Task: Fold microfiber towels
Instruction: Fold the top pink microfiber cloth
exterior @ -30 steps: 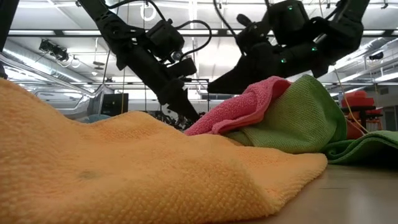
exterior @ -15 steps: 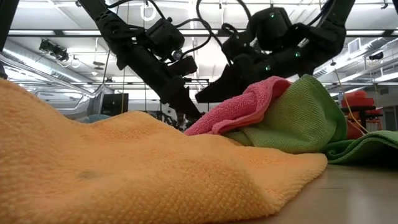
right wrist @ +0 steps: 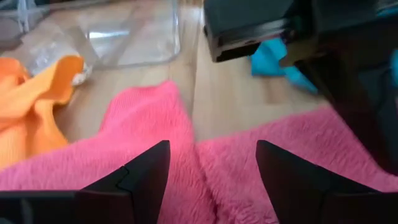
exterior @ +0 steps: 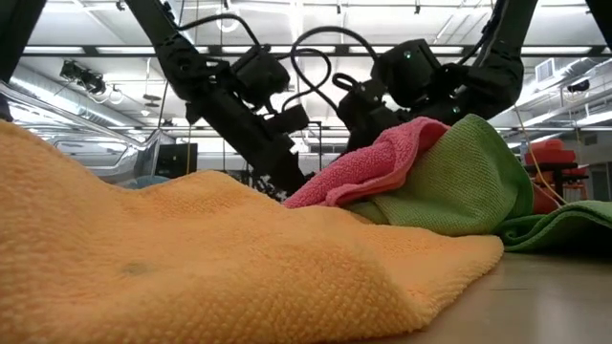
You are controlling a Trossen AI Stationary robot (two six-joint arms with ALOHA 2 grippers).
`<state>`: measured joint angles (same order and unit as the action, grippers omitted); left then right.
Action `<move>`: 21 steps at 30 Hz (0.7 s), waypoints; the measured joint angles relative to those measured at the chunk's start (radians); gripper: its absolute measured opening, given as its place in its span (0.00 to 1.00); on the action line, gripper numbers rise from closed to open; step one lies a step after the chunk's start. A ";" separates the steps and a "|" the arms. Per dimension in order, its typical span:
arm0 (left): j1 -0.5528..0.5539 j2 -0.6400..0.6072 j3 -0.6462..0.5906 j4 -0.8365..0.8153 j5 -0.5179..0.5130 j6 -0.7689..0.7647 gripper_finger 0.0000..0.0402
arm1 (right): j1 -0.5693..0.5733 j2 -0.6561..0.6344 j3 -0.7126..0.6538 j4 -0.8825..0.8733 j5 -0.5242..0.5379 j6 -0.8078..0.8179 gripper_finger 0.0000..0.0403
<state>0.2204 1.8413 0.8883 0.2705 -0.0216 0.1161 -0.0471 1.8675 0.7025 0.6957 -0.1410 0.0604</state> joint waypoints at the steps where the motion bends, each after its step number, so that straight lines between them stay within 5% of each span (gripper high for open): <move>1: 0.000 0.013 0.000 0.010 0.000 0.003 0.39 | 0.001 0.000 0.000 -0.015 0.000 0.002 0.62; 21: 0.005 0.083 0.000 0.044 0.002 0.006 0.31 | 0.011 -0.008 -0.105 0.015 0.006 0.069 0.61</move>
<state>0.2253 1.9244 0.8883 0.3148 -0.0194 0.1221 -0.0364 1.8599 0.5979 0.7106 -0.1347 0.1292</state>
